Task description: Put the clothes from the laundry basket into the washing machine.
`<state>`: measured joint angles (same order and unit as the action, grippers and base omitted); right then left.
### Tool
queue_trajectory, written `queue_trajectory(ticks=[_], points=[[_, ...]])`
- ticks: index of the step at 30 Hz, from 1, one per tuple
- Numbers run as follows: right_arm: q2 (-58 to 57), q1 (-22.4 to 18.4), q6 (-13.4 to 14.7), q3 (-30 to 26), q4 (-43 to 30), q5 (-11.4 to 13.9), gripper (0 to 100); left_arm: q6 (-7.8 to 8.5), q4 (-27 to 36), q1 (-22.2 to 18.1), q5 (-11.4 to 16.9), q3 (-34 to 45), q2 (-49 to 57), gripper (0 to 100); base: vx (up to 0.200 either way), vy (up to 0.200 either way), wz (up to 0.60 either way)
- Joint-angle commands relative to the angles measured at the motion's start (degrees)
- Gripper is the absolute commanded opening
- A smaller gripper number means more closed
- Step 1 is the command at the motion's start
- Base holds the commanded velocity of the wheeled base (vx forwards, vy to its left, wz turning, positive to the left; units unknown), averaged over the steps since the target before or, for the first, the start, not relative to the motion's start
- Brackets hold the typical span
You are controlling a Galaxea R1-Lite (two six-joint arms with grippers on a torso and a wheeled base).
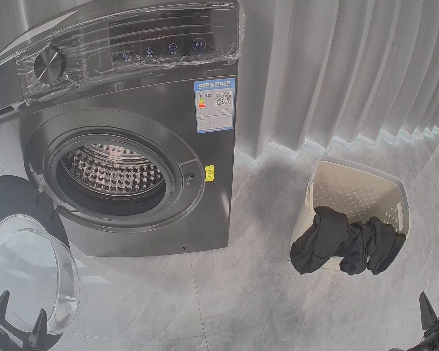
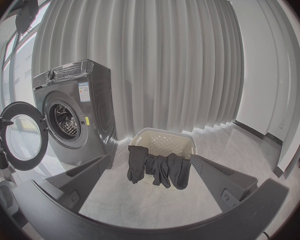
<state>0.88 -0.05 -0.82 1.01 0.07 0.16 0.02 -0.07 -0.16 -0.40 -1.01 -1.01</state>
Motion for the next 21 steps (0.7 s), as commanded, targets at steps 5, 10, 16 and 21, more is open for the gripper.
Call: queue_trajectory(ticks=[5, 10, 16, 21], points=[[-0.70, 0.05, -0.06, -1.01, 0.01, 0.02, 100, -0.02, -0.01, -0.02, -0.04, 1.01, 0.75, 100, 0.000, 0.000, -0.24], [-0.70, 0.05, 0.03, -1.01, 0.01, 0.02, 100, 0.06, -0.01, -0.02, -0.04, 1.01, 0.75, 100, 0.000, 0.000, -0.48], [-0.70, 0.05, 0.03, -1.01, 0.01, 0.02, 100, 0.06, -0.01, -0.02, -0.04, 1.01, 0.75, 100, 0.000, 0.000, 0.00], [-0.70, 0.05, 0.03, -1.01, 0.01, 0.02, 100, 0.06, -0.01, -0.02, -0.04, 1.01, 0.75, 100, 0.000, 0.000, 0.00]])
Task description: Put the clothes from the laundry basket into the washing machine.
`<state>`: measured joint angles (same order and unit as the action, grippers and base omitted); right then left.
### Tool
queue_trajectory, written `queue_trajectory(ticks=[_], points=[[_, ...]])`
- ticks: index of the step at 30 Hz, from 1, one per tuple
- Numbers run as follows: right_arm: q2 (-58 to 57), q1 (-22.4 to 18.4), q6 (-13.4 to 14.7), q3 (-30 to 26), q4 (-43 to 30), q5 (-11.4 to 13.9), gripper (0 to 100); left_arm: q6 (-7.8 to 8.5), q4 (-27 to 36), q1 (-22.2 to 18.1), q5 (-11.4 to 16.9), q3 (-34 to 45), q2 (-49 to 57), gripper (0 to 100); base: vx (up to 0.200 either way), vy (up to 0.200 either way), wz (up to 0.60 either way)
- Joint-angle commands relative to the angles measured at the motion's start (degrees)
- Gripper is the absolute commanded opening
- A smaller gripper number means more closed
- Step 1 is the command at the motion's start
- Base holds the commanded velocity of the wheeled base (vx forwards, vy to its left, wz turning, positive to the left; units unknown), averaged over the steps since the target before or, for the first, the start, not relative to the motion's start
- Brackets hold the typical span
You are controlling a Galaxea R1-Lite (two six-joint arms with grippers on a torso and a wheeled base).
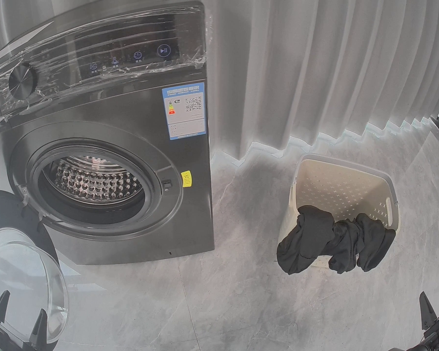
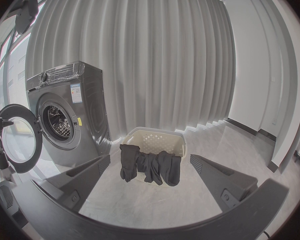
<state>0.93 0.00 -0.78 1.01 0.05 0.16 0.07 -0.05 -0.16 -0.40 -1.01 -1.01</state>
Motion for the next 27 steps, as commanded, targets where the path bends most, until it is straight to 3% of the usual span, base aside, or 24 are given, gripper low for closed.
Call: queue_trajectory(ticks=[1, 9, 23, 27], points=[[-0.75, 0.00, -0.01, -1.01, 0.04, 0.02, 100, 0.01, -0.04, -0.02, -0.04, 1.01, 0.75, 100, 0.000, 0.000, 0.00], [-0.75, 0.00, -0.01, -1.01, 0.04, 0.02, 100, 0.01, -0.04, -0.02, -0.04, 1.01, 0.75, 100, 0.000, 0.000, -0.45], [-0.75, 0.00, -0.01, -1.01, 0.04, 0.02, 100, -0.07, -0.04, -0.02, -0.04, 1.01, 0.75, 100, 0.000, 0.000, 0.00], [-0.75, 0.00, -0.01, -1.01, 0.04, 0.02, 100, 0.01, -0.04, -0.02, -0.04, 1.01, 0.75, 100, 0.000, -0.200, 0.00]])
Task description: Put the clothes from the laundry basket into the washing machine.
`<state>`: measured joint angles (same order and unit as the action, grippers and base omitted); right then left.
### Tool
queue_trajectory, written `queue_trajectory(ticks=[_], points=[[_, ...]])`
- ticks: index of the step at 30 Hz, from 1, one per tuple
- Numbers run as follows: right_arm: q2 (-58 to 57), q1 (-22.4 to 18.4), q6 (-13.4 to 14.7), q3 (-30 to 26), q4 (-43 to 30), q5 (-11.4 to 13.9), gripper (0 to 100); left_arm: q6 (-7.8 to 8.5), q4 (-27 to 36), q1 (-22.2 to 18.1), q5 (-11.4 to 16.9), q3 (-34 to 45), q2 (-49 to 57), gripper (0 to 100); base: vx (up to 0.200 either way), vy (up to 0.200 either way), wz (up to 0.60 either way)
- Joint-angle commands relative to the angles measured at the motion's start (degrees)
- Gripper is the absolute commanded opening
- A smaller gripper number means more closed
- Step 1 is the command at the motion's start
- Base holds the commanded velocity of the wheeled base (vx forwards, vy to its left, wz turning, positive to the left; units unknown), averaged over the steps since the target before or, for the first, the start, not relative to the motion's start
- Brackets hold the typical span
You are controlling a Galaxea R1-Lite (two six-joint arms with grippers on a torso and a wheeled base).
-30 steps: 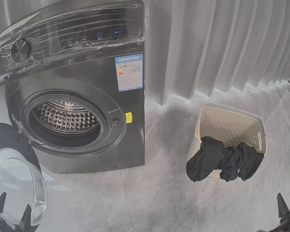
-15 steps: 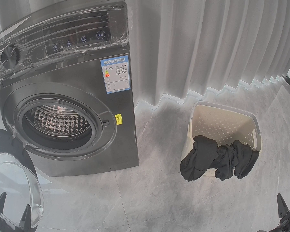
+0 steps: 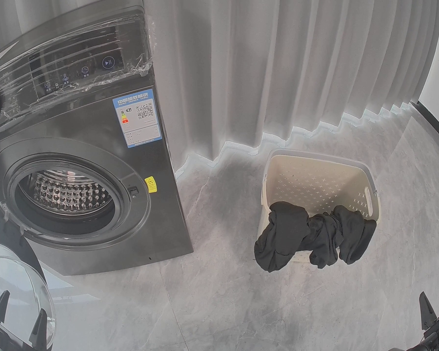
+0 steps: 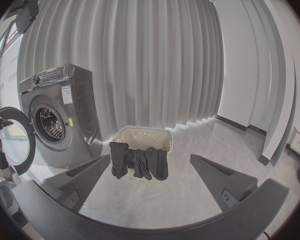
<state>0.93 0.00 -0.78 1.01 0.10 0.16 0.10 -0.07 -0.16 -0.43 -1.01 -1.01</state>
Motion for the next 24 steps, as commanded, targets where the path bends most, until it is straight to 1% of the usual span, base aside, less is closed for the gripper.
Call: queue_trajectory(ticks=[1, 5, 14, 23, 24], points=[[-0.75, 0.00, -0.01, -1.01, -0.01, 0.02, 100, -0.01, -0.01, -0.02, -0.01, 1.01, 0.75, 100, 0.000, -0.200, 0.00], [-0.75, 0.00, -0.01, -1.01, -0.01, 0.02, 100, -0.01, -0.01, -0.02, -0.01, 1.01, 0.75, 100, 0.000, -0.200, 0.00], [-0.75, 0.00, -0.01, -1.01, -0.01, 0.02, 100, -0.01, -0.01, -0.02, -0.01, 1.01, 0.75, 100, 0.000, 0.000, 0.00], [-0.75, 0.00, -0.01, -1.01, -0.01, 0.02, 100, -0.01, -0.01, -0.02, -0.01, 1.01, 0.75, 100, 0.200, 0.000, 0.00], [-0.75, 0.00, -0.01, -1.01, -0.01, 0.02, 100, -0.01, -0.01, -0.02, -0.01, 1.01, 0.75, 100, 0.000, 0.000, 0.00]])
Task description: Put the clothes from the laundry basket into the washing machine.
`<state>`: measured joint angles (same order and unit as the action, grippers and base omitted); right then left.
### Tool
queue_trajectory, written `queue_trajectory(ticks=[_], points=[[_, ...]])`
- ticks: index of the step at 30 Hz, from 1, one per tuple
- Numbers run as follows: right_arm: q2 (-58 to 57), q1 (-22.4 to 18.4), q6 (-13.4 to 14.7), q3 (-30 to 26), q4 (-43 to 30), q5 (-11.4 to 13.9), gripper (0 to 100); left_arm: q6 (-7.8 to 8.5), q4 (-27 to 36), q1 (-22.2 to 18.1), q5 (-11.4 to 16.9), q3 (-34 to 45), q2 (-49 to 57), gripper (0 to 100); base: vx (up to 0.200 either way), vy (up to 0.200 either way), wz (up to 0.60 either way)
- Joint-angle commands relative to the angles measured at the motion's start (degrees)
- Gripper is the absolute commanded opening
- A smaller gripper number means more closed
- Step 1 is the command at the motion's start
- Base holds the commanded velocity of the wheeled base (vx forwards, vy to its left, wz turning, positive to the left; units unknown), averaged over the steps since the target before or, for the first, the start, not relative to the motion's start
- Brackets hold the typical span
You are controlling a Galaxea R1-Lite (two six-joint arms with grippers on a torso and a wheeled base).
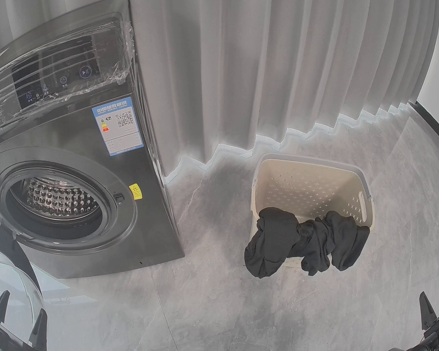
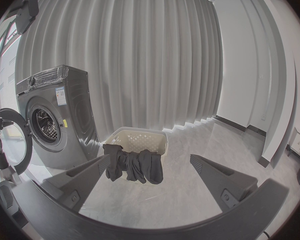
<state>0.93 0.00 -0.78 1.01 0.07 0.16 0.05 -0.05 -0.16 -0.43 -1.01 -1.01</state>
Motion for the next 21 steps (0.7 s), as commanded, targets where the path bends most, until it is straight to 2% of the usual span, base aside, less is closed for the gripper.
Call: queue_trajectory(ticks=[1, 9, 15, 21], points=[[-0.84, 0.00, -0.01, -1.01, 0.01, 0.02, 100, 0.04, -0.04, -0.02, -0.01, 1.01, 0.75, 100, 0.000, 0.000, 0.00], [-0.75, 0.00, -0.10, -1.01, 0.01, 0.02, 100, 0.04, -0.04, -0.02, -0.01, 1.01, 0.75, 100, 0.000, 0.000, 0.00], [-0.75, 0.00, -0.01, -1.01, 0.01, 0.02, 100, 0.04, -0.04, -0.02, -0.01, 1.01, 0.75, 100, 0.000, 0.000, -0.60], [-0.75, 0.00, -0.01, -1.01, 0.01, 0.02, 100, 0.04, -0.04, -0.02, -0.01, 1.01, 0.75, 100, 0.000, 0.000, 0.00]])
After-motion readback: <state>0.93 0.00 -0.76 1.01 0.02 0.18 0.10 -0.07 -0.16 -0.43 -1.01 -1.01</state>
